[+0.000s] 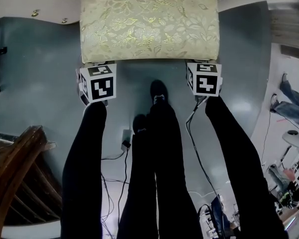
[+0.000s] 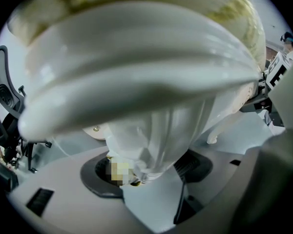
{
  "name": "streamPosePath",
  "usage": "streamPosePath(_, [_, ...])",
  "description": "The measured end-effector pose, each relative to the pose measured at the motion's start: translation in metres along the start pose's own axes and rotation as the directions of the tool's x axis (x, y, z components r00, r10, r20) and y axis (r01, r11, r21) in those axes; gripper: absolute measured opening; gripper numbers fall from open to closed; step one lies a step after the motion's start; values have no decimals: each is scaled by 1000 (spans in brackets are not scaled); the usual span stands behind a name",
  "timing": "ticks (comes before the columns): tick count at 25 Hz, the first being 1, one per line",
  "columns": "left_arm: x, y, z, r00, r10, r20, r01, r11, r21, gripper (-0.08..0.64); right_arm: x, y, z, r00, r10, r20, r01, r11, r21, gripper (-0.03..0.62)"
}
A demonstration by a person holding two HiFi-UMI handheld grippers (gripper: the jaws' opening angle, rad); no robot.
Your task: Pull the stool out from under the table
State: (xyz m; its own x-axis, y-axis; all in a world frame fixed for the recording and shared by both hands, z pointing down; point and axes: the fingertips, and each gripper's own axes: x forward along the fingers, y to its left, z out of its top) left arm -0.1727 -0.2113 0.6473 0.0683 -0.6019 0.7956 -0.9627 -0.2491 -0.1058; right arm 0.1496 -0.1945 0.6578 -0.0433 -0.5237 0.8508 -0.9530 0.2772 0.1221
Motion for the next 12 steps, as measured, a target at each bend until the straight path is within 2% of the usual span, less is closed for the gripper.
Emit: streamPosePath(12, [-3, 0, 0, 1000, -1, -18, 1, 1000, 2, 328, 1, 2, -3, 1000, 13, -11, -13, 1000, 0, 284])
